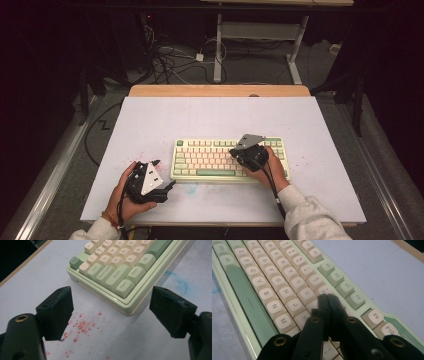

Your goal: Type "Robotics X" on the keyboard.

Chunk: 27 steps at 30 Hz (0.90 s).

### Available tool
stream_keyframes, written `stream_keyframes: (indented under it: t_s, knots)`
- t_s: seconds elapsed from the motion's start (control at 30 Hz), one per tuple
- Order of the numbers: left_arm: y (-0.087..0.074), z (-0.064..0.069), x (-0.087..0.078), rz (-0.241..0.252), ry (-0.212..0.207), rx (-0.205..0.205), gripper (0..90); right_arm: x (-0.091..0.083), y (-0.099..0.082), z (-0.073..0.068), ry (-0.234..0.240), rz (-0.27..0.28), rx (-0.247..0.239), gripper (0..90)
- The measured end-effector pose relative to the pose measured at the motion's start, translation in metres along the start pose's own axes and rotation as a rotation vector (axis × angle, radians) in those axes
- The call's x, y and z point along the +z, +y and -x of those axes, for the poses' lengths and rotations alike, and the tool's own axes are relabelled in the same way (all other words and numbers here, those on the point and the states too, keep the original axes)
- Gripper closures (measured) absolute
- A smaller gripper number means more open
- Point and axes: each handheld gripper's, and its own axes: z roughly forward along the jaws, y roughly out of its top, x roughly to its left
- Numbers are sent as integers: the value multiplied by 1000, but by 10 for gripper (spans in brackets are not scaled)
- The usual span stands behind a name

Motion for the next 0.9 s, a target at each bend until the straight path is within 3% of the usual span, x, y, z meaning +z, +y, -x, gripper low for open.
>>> stream_keyframes:
  t_s: [0.43, 0.63, 0.9]
  knots:
    - [0, 1, 1, -10, -9, 8, 178, 6, -2, 1, -10, -54, -6, 900]
    - [0, 1, 2, -12, -12, 7, 178, -1, -2, 2, -9, -11, 21, 900]
    - [-1, 2, 3, -19, -15, 7, 178, -12, 1, -1, -7, 37, 18, 900]
